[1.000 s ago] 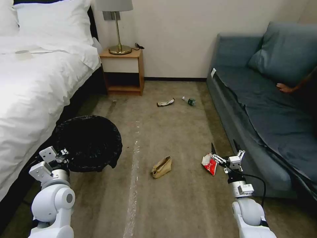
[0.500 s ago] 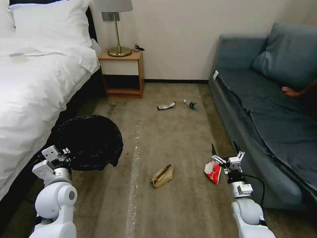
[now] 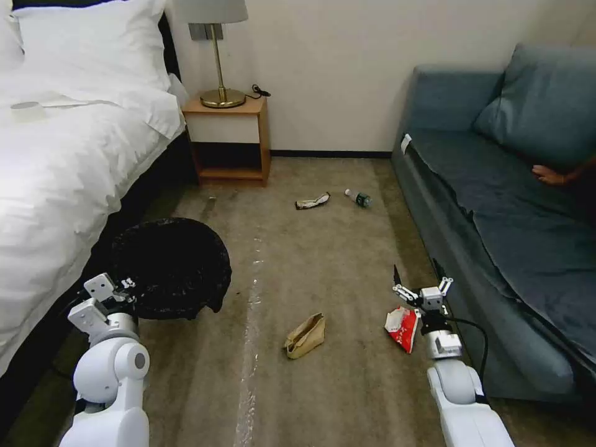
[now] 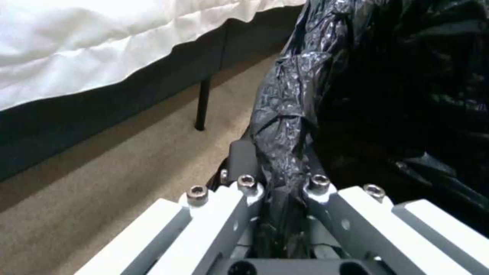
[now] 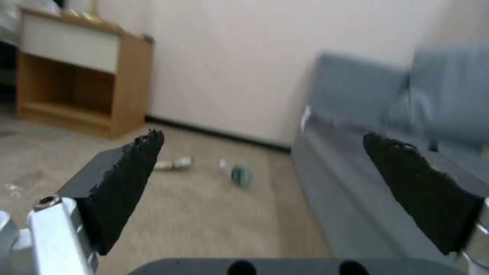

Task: Pick up the trash bin, then pick up the garbage on the floor and place it into the trash bin.

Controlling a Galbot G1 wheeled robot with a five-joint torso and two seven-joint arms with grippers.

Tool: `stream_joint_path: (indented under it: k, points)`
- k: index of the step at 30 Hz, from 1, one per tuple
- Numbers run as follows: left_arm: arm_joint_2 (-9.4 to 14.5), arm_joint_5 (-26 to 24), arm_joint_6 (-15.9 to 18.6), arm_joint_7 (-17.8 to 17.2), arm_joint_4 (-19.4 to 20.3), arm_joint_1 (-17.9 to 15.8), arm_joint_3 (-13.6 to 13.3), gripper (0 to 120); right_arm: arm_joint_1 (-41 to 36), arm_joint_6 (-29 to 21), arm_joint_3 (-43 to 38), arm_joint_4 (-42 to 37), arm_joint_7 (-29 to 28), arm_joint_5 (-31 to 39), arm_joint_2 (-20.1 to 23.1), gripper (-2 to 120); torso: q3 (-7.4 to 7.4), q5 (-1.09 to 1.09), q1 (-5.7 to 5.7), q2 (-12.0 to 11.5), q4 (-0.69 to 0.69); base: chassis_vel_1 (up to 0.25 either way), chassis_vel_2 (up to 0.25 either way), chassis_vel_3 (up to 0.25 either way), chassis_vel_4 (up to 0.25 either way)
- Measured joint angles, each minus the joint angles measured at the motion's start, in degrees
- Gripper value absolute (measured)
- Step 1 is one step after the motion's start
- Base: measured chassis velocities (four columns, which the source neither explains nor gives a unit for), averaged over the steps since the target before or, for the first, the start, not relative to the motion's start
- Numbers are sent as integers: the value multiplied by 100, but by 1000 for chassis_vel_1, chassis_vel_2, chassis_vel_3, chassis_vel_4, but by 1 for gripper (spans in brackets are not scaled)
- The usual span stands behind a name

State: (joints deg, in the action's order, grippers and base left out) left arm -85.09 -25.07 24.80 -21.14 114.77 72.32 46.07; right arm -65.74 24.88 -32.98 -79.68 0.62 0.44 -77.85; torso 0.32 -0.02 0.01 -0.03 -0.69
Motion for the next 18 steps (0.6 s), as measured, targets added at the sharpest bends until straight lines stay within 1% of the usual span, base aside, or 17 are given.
stream_joint_path:
  k: [2,3,5,6,7,8,15,18]
  points:
    - [-8,11,2,15,53,44,12,3,124,-397,100,111,-121,219,20,100,0,1,0,0,0,0,0,0,0]
    - [-8,11,2,15,53,44,12,3,124,-397,100,111,-121,219,20,100,0,1,0,0,0,0,0,0,0]
    - [-12,22,-3,27,93,96,23,3,206,-769,147,208,-207,309,26,100,0,1,0,0,1,0,0,0,0]
    - [-12,22,-3,27,93,96,23,3,206,-769,147,208,-207,309,26,100,0,1,0,0,1,0,0,0,0]
    - [-12,36,-7,47,155,152,22,3,240,-1166,206,247,-245,462,40,100,0,0,0,0,1,0,0,0,0]
    - [-15,41,-8,56,185,173,13,3,272,-1336,240,302,-295,523,38,100,0,1,0,0,0,0,0,0,0]
    - [-52,86,-61,78,165,181,-99,3,429,-1679,265,728,-475,637,-51,100,0,1,0,0,0,0,0,0,0]
    - [-74,133,-174,160,0,167,-208,3,468,-2097,253,1001,-696,1045,-110,100,0,0,0,0,0,0,0,0,0]
